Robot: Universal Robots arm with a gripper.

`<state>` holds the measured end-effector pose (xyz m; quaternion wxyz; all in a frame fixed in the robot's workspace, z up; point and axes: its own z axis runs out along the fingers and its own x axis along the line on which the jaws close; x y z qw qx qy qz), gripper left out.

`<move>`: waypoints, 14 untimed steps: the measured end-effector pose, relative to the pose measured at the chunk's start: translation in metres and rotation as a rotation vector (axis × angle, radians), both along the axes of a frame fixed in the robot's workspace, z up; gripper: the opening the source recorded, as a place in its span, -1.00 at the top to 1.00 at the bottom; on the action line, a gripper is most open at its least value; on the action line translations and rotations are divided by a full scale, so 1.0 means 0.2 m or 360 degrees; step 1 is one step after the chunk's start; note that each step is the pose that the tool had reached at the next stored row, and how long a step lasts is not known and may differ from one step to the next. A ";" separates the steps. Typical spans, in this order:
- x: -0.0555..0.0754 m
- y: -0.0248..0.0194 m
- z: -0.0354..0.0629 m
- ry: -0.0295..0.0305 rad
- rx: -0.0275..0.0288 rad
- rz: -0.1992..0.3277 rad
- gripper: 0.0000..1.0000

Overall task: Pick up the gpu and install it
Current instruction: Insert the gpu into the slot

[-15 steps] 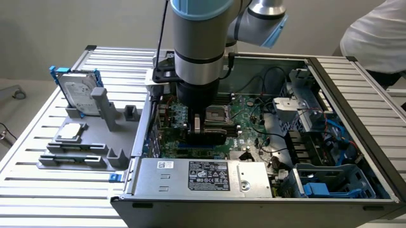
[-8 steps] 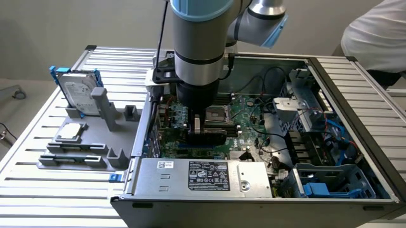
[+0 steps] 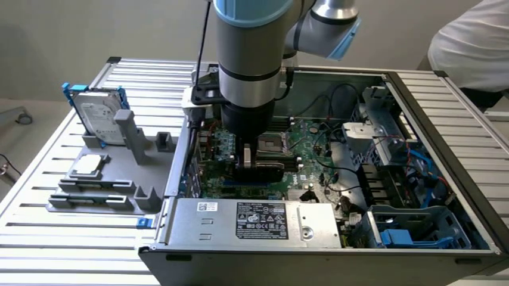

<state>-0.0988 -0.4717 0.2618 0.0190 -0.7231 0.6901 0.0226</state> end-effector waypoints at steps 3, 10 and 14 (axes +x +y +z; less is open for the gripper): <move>0.00 0.000 -0.002 -0.00003 0.00005 0.0000 0.48; 0.00 0.001 -0.010 -0.00024 0.00046 0.0000 0.48; 0.00 0.001 -0.016 -0.00034 0.00046 0.0000 0.48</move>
